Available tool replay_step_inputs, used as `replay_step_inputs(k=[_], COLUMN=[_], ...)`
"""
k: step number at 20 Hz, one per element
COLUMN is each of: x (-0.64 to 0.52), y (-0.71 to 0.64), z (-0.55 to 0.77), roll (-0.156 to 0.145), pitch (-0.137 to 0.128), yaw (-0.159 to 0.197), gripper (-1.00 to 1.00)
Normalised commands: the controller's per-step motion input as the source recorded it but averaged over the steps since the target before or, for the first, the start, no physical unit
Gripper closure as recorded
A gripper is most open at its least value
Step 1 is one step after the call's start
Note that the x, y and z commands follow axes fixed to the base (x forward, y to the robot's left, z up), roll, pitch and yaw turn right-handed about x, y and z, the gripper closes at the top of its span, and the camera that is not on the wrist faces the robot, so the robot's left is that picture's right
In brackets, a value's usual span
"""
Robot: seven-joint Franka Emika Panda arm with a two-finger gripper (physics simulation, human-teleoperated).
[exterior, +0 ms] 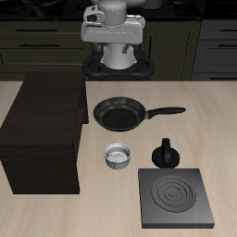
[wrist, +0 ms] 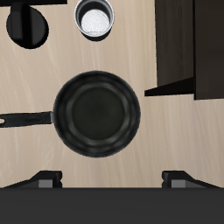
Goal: Turn on the stove
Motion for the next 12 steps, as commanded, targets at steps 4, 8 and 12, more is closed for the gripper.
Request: replay_step_inputs(k=[4, 8, 12], x=[-0.03, -0.02, 0.0], y=[0.0, -0.05, 0.02], z=[0.01, 0.06, 0.02], roll=[-0.073, -0.053, 0.005], pitch=[-0.031, -0.032, -0.007], yaw=[0.066, 0.01, 0.005], gripper=[-1.0, -1.0, -1.0])
